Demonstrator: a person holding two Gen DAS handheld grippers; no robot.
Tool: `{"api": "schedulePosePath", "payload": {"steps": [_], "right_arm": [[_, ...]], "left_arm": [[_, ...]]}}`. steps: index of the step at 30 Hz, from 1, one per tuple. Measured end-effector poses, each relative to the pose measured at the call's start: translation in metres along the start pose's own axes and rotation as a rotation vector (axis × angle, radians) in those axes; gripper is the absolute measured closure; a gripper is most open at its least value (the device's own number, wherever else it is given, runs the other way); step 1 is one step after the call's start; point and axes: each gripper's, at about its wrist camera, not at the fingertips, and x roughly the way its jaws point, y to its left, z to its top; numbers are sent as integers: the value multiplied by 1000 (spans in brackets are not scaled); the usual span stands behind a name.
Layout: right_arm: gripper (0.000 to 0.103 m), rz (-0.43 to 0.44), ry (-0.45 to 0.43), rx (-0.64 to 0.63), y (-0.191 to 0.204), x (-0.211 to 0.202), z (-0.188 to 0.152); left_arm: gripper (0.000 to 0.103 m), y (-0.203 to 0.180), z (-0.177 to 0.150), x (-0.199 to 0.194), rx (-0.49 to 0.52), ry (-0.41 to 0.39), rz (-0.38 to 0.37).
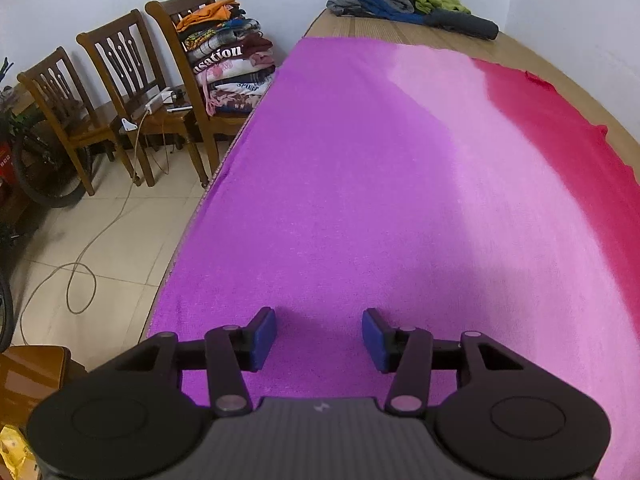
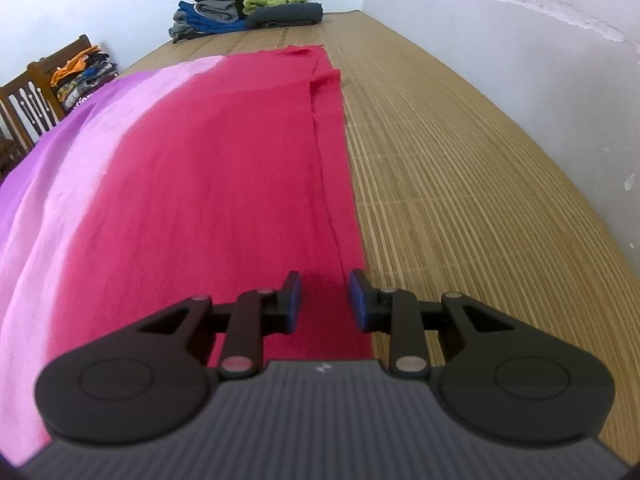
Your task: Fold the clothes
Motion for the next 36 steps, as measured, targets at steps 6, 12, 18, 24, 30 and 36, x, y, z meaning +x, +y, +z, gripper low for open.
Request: {"api": "schedulePosePath", "payload": {"steps": [6, 12, 18, 24, 30, 36], "right_arm": [[99, 21, 14, -51, 6, 4, 9], [99, -192, -25, -105, 4, 5, 8], [97, -167, -2, -100, -1, 12, 20], [52, -34, -91, -14, -1, 36, 71], [53, -52, -17, -76, 4, 92, 94], [99, -48, -23, -119, 17, 97, 93]], "left_arm": [[51, -3, 0, -2, -4, -9, 9], [49, -5, -1, -3, -2, -14, 16], [46, -6, -1, -3, 1, -20, 23], [45, -5, 0, -3, 5, -22, 27], [43, -1, 0, -2, -25, -12, 11], [42, -6, -2, -3, -45, -12, 21]]}}
